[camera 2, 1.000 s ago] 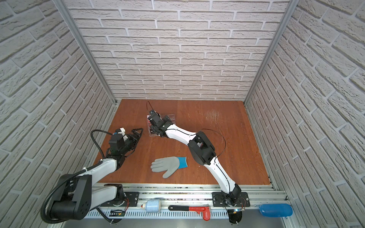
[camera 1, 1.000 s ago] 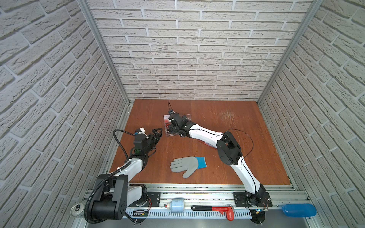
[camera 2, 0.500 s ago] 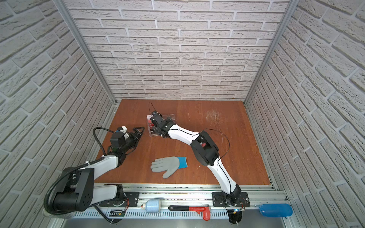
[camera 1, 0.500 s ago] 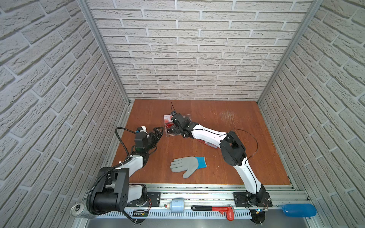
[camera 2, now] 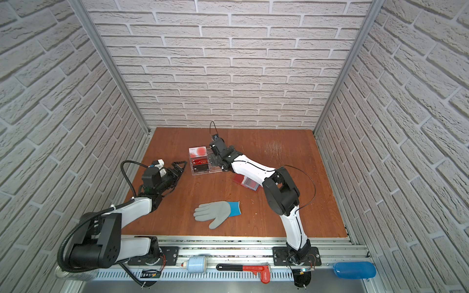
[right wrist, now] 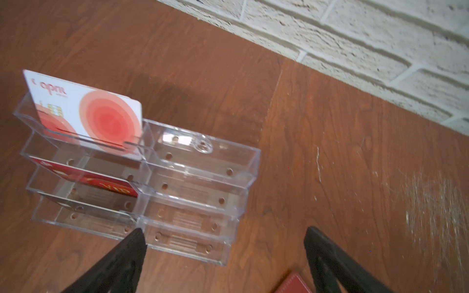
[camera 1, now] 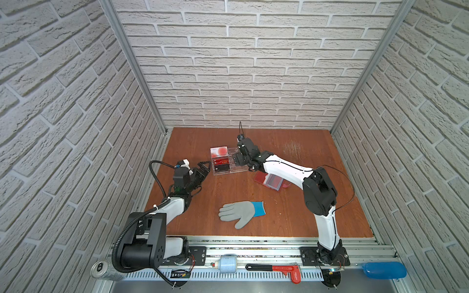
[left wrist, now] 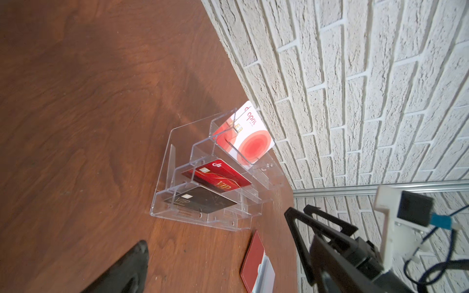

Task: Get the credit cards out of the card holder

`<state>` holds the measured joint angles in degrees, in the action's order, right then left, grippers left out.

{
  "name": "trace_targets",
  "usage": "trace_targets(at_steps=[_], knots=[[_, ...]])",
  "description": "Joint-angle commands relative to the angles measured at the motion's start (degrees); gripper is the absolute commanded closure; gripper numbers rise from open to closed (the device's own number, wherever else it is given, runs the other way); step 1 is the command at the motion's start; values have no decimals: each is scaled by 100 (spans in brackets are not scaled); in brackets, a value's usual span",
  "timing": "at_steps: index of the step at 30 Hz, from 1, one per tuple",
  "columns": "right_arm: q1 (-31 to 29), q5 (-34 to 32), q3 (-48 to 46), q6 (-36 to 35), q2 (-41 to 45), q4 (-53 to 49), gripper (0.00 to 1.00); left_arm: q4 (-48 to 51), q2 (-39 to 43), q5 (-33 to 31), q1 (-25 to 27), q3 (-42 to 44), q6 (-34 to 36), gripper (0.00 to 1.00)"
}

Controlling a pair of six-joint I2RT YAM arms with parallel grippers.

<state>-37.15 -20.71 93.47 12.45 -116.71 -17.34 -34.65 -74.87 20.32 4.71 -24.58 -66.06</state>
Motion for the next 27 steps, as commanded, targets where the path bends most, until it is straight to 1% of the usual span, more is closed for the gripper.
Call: trace_targets(at_steps=[1, 4, 9, 14, 17, 18, 22, 27], knots=[[332, 228, -593, 564, 844, -199, 0, -201, -93, 127, 362, -459, 415, 2], [722, 449, -1371, 866, 1424, -380, 0, 28, -222, -29, 810, -812, 622, 2], [1316, 832, -2459, 1171, 2256, -738, 0, 6, -815, -58, 1409, -1414, 661, 2], [1957, 1842, -3366, 1511, 2776, -586, 2, -200, -1529, 86, 1882, -1974, 543, 2], [2294, 2530, -3497, 1537, 2726, -550, 6, -226, -1859, 148, 2106, -2269, 483, 2], [2324, 2631, -3440, 1486, 2639, -605, 6, -222, -1931, 152, 2153, -2323, 472, 2], [2326, 2769, -3192, 1427, 2204, -770, 10, -295, -2125, 132, 2320, -2411, 359, 2], [2317, 3069, -3102, 1478, 1771, -622, 15, -293, -2096, 69, 2359, -2278, 341, 2]])
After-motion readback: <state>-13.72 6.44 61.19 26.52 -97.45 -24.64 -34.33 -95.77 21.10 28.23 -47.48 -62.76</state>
